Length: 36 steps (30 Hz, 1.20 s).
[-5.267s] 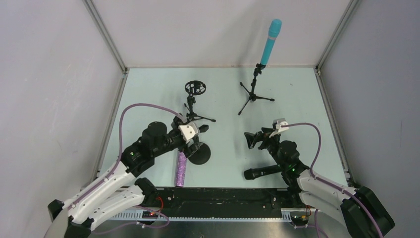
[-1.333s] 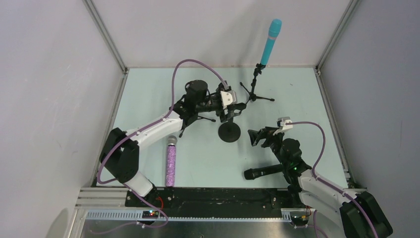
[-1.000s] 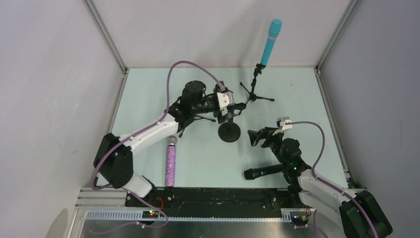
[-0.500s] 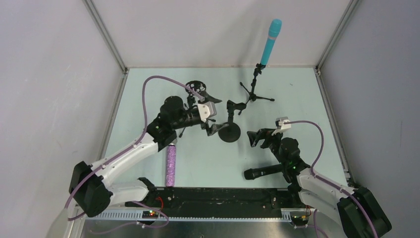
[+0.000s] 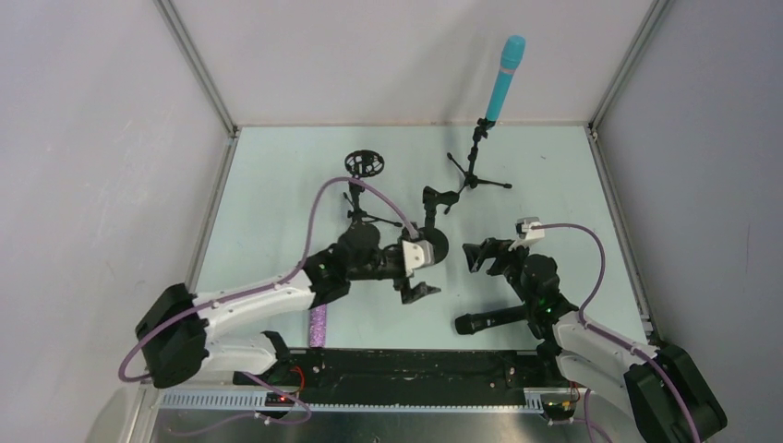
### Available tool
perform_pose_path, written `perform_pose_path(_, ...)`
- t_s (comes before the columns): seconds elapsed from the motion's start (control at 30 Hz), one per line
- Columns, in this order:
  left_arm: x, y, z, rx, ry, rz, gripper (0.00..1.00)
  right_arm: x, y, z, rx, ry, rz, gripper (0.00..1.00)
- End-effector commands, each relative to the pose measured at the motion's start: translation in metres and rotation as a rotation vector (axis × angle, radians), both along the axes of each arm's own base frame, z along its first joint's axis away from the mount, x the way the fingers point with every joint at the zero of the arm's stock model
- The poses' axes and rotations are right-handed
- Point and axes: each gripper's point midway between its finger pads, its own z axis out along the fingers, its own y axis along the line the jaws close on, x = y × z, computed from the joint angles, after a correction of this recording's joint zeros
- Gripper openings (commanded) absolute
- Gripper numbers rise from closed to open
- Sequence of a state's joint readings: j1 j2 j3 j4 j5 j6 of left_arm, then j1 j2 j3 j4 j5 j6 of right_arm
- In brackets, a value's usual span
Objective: Attach the microphones to the stand
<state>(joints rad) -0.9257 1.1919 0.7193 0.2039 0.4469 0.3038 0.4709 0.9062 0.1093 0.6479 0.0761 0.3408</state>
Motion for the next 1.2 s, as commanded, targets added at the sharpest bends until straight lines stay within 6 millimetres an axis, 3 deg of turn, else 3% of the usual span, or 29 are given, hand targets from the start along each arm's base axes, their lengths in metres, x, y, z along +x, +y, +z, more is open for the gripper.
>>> perform_pose_path(0.0,-0.009,-0.020,-0.028,0.035,0.024,0.023,1.00,0.010,0.002,0.025,0.057,-0.047,-0.008,1.00)
perform_pose_path(0.23,-0.032,-0.062,-0.061,0.051,0.065,-0.054,1.00,0.012,-0.001,0.023,0.070,-0.033,-0.018,1.00)
perform_pose_path(0.43,-0.039,-0.088,-0.082,0.063,0.064,-0.078,1.00,0.013,-0.003,0.022,0.074,-0.028,-0.023,1.00)
perform_pose_path(0.57,-0.044,-0.098,-0.095,0.068,0.081,-0.071,1.00,0.014,-0.005,0.020,0.071,-0.023,-0.036,1.00)
perform_pose_path(0.87,-0.074,-0.122,-0.117,0.083,0.115,-0.142,1.00,0.015,-0.006,0.019,0.071,-0.018,-0.044,1.00)
perform_pose_path(1.17,-0.073,-0.125,-0.140,0.130,0.101,-0.084,0.99,0.015,-0.007,0.018,0.074,-0.014,-0.048,1.00)
